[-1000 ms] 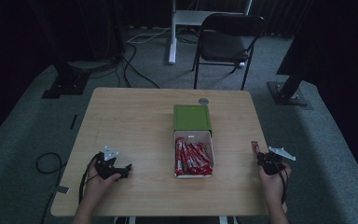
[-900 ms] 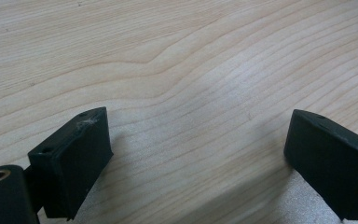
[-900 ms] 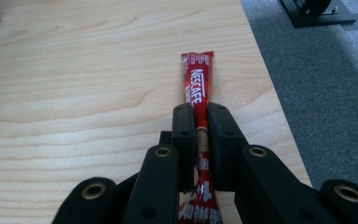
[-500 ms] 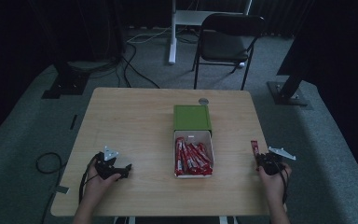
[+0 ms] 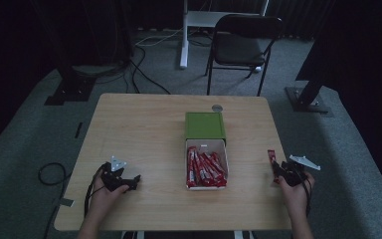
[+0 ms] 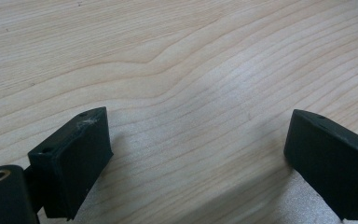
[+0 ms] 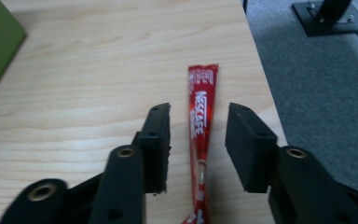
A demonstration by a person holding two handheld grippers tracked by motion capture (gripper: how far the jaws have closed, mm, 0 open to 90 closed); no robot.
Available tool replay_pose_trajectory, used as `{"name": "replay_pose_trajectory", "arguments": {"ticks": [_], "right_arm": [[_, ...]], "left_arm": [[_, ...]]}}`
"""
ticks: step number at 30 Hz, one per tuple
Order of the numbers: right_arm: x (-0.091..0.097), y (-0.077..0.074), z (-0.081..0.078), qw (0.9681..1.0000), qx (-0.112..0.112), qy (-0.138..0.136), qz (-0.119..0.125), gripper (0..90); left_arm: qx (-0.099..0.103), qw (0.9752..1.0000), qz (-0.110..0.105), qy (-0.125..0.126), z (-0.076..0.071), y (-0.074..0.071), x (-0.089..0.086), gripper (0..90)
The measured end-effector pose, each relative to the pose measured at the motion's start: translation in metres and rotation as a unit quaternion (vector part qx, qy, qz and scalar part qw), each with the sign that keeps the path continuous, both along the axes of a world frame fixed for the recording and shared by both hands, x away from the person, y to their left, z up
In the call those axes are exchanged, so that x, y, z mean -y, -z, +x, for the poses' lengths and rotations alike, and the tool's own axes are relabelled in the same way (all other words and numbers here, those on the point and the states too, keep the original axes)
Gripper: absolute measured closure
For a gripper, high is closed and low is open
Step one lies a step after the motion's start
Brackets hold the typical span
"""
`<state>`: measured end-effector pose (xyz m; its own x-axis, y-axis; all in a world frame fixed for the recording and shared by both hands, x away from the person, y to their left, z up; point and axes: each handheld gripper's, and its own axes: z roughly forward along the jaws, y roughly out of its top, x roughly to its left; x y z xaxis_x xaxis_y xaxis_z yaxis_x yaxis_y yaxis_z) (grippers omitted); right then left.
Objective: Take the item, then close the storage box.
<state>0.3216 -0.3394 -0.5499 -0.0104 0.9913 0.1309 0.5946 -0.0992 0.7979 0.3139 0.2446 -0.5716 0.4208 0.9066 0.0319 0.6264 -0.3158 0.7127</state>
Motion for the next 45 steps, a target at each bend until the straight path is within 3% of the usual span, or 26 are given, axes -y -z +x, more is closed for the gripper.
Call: {"name": "replay_pose_trajectory", "arguments": {"ticks": [4, 13, 16, 17, 18, 19, 21, 22, 24, 30, 34, 37, 43, 45], "right_arm": [[0.0, -0.002, 0.001, 1.0, -0.002, -0.009, 0.003, 51.8], [-0.006, -0.004, 0.0, 0.9982, 0.036, -0.049, 0.002, 44.9], [-0.017, -0.005, 0.001, 0.9928, 0.045, -0.11, -0.02, 33.3], [-0.017, -0.005, 0.001, 0.9928, 0.045, -0.11, -0.02, 33.3], [-0.021, -0.006, 0.002, 0.9897, 0.049, -0.133, -0.025, 26.8], [-0.023, -0.006, 0.002, 0.9886, 0.048, -0.14, -0.025, 23.6], [-0.025, -0.006, 0.002, 0.9877, 0.049, -0.147, -0.025, 19.1], [-0.028, -0.006, 0.003, 0.9844, 0.05, -0.168, -0.014, 18.5], [-0.031, -0.007, 0.003, 0.9825, 0.054, -0.178, -0.002, 17.9], [-0.037, -0.012, -0.001, 0.9743, 0.062, -0.217, -0.001, 16.9], [-0.041, -0.016, -0.006, 0.9711, 0.066, -0.229, 0.0, 16.9], [-0.044, -0.019, -0.009, 0.9685, 0.067, -0.24, -0.003, 16.9], [-0.053, -0.024, -0.014, 0.9597, 0.071, -0.272, 0.002, 16.9], [-0.056, -0.025, -0.015, 0.9572, 0.072, -0.28, 0.004, 16.9]], "left_arm": [[0.0, 1.0, 0.0, 0.0, 0.0, 0.0, 0.0, 8.2], [0.0, 1.0, 0.0, 0.0, 0.0, 0.0, 0.0, 8.2], [0.0, 1.0, 0.0, 0.0, 0.0, 0.0, 0.0, 8.1], [0.0, 1.0, 0.0, 0.0, 0.0, 0.0, 0.0, 8.2], [0.0, 1.0, 0.0, 0.0, 0.0, 0.0, 0.0, 8.1], [0.0, 1.0, 0.0, 0.0, 0.0, 0.0, 0.0, 8.2], [0.0, 1.0, 0.0, 0.0, 0.0, 0.0, 0.0, 8.2], [0.0, 1.0, 0.0, 0.0, 0.0, 0.0, 0.0, 8.1], [0.0, 1.0, 0.0, 0.0, 0.0, 0.0, 0.0, 8.1], [0.0, 1.0, 0.001, 0.007, 0.0, 0.0, 0.0, 8.2], [0.008, 0.9998, 0.012, 0.01, -0.001, -0.001, 0.006, 8.2], [0.016, 0.9993, 0.026, 0.022, -0.004, -0.004, 0.014, 8.1], [0.028, 0.9968, 0.023, 0.071, -0.011, -0.017, 0.037, 8.1], [0.027, 0.9963, 0.012, 0.081, -0.013, -0.02, 0.044, 8.1]]}}
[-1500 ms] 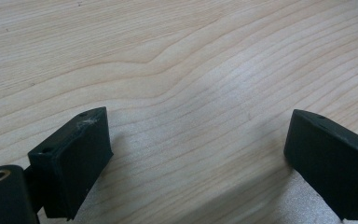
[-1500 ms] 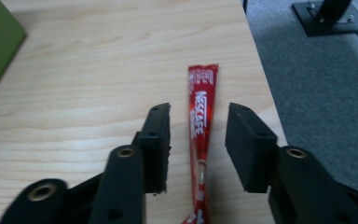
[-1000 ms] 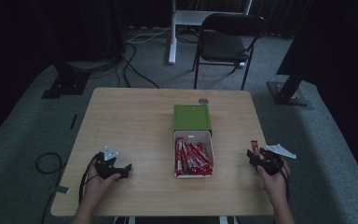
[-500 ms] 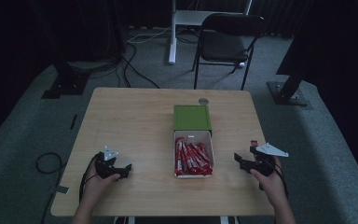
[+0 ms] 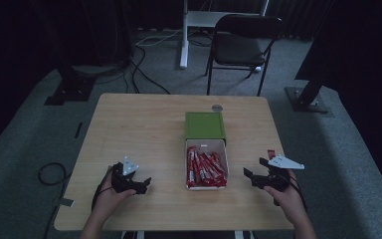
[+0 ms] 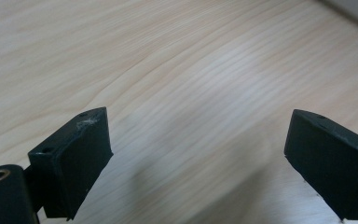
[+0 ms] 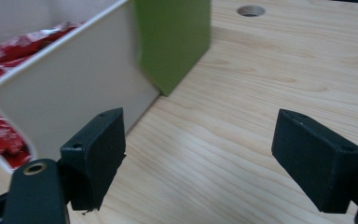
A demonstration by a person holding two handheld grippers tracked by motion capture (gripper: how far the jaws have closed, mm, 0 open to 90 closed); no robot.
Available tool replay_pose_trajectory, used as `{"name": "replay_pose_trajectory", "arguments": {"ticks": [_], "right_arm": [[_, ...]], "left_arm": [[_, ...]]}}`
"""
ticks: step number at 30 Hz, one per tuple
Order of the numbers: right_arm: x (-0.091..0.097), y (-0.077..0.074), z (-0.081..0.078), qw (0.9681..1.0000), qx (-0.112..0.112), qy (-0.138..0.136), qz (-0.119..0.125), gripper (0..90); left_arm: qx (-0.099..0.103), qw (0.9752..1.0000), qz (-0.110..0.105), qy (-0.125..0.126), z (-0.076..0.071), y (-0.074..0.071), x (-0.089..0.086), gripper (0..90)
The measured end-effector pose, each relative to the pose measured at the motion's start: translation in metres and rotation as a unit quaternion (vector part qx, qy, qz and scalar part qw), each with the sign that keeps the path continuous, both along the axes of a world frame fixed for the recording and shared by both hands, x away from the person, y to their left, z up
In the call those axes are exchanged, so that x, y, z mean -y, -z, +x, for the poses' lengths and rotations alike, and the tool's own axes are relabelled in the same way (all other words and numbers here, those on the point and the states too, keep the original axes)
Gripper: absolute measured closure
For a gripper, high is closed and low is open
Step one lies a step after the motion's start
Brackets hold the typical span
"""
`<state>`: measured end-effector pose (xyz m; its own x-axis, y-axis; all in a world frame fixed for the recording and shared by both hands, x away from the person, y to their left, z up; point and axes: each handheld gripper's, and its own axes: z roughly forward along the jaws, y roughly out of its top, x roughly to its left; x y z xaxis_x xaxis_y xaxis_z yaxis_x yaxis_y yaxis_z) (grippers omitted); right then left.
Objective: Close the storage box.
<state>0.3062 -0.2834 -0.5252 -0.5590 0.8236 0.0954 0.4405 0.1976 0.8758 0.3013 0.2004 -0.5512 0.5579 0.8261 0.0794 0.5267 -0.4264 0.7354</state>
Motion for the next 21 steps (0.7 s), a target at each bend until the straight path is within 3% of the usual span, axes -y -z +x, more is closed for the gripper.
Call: {"name": "replay_pose_trajectory", "arguments": {"ticks": [6, 7, 14, 21], "right_arm": [[-0.008, -0.004, -0.004, 0.9994, 0.008, -0.034, 0.003, 16.9], [-0.011, -0.006, -0.006, 0.9989, 0.01, -0.047, 0.003, 17.1], [-0.023, -0.011, -0.011, 0.9958, 0.017, -0.088, 0.019, 17.1], [-0.034, -0.008, -0.011, 0.9932, 0.01, -0.113, 0.028, 17.1]], "left_arm": [[-0.001, 0.9997, -0.014, 0.02, -0.004, -0.008, 0.015, 8.1], [0.005, 0.9991, -0.019, 0.037, -0.007, -0.015, 0.025, 8.1], [0.018, 0.9947, -0.014, 0.1, -0.013, -0.026, 0.05, 2.7], [0.028, 0.9931, -0.014, 0.113, -0.011, -0.032, 0.067, 2.6]]}}
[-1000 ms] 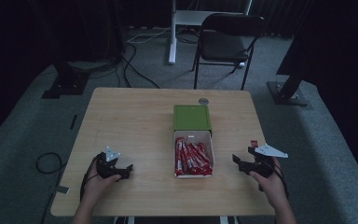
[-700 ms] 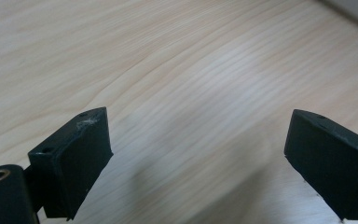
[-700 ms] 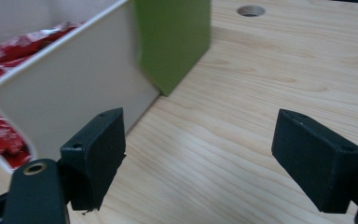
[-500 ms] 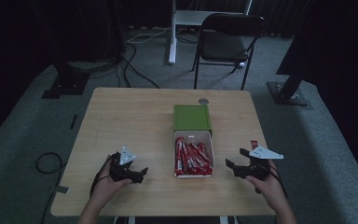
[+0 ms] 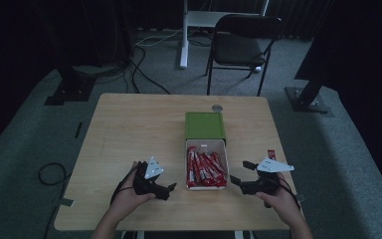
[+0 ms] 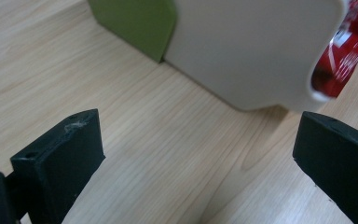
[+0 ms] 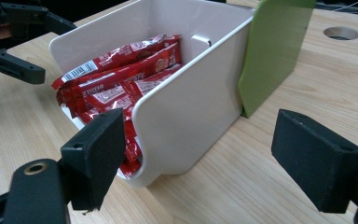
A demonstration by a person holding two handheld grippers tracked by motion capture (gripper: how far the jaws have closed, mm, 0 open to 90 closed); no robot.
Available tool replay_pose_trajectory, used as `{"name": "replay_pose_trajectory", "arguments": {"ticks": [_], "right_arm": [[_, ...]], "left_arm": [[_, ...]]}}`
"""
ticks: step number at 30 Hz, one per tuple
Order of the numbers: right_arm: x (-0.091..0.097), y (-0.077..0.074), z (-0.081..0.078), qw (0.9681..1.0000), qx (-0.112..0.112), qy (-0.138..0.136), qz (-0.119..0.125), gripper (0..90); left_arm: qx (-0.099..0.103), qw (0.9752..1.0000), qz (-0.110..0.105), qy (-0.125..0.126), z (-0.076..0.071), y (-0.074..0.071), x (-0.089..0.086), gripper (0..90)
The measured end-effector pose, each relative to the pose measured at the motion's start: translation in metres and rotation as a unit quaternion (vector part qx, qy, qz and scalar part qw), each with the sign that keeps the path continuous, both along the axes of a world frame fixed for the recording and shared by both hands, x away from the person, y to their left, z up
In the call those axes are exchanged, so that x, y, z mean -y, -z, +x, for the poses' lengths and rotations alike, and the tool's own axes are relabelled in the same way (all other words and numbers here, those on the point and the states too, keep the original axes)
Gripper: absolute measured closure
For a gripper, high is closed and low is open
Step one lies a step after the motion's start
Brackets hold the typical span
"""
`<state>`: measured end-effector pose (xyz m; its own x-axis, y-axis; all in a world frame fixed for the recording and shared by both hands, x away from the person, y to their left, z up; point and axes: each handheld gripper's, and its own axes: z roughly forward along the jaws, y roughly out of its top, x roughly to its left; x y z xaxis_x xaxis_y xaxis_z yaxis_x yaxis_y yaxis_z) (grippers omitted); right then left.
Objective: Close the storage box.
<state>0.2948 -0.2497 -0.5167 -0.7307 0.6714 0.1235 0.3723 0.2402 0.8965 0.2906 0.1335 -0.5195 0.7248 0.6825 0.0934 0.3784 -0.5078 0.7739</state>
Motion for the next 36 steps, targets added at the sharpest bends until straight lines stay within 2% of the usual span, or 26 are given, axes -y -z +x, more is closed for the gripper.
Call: {"name": "replay_pose_trajectory", "arguments": {"ticks": [7, 17, 20, 28, 36], "right_arm": [[-0.006, 0.002, 0.003, 1.0, 0.001, -0.008, 0.003, 17.1], [-0.006, 0.008, 0.009, 1.0, -0.002, 0.004, 0.007, 16.6], [-0.006, 0.009, 0.01, 1.0, -0.003, 0.002, 0.009, 16.3], [-0.006, 0.01, 0.011, 0.9999, -0.003, 0.002, 0.011, 14.9], [-0.006, 0.008, 0.014, 1.0, -0.003, 0.005, 0.005, 14.7]], "left_arm": [[0.008, 0.9999, -0.007, 0.011, 0.005, -0.003, 0.012, 2.7], [0.008, 0.9995, -0.019, 0.024, 0.012, -0.003, 0.027, 2.7], [0.013, 0.9995, -0.015, 0.023, 0.014, -0.004, 0.031, 2.6], [0.008, 0.9995, -0.023, 0.02, 0.02, -0.007, 0.035, 2.6], [0.006, 0.9995, -0.021, 0.021, 0.024, -0.007, 0.036, 2.5]]}}
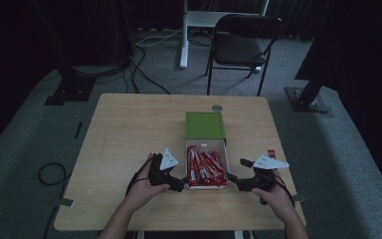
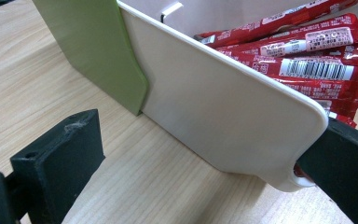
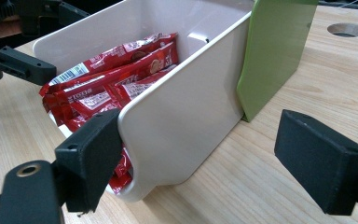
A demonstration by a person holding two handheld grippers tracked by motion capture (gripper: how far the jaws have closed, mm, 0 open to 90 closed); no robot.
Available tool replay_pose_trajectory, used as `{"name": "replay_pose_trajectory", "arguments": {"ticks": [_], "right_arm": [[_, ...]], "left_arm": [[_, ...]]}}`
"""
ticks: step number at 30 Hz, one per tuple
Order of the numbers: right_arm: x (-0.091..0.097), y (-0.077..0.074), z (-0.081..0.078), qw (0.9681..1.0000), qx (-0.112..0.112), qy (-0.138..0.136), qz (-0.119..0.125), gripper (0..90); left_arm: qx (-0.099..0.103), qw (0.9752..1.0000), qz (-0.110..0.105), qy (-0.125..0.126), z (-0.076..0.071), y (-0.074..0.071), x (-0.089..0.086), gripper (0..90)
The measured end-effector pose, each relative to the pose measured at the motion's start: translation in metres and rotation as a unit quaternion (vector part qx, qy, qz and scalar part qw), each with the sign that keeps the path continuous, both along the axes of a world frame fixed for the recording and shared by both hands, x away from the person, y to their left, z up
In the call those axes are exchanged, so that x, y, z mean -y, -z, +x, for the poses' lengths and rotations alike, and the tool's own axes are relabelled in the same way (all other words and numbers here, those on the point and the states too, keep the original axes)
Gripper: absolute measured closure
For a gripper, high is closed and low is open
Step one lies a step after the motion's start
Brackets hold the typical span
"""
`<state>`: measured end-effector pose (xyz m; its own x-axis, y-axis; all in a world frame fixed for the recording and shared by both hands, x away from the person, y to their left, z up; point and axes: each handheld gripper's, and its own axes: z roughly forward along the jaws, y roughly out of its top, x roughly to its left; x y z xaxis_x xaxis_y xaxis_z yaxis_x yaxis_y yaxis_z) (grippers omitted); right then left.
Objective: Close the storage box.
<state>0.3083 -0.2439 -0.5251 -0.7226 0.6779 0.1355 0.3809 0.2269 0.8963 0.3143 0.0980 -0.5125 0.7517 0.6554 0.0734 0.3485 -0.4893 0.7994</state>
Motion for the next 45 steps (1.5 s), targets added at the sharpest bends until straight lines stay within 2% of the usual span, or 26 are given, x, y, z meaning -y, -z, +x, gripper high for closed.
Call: {"name": "replay_pose_trajectory", "arguments": {"ticks": [14, 22, 28, 45], "right_arm": [[-0.003, -0.003, 0.005, 0.9999, 0.006, 0.002, -0.014, 13.3], [-0.004, -0.001, 0.01, 1.0, 0.001, 0.005, -0.007, 12.8], [-0.005, -0.002, 0.013, 0.9999, 0.001, 0.006, -0.008, 12.5], [-0.004, 0.0, 0.024, 0.9998, -0.004, 0.018, 0.0, 12.5]], "left_arm": [[0.0, 1.0, 0.006, -0.005, 0.008, -0.001, -0.001, 2.5], [-0.002, 0.9999, 0.002, -0.012, 0.014, -0.001, -0.003, 2.5], [0.002, 0.9999, 0.009, -0.013, 0.018, -0.002, -0.002, 2.5], [-0.008, 0.9998, 0.004, -0.016, 0.031, -0.002, -0.001, 2.5]]}}
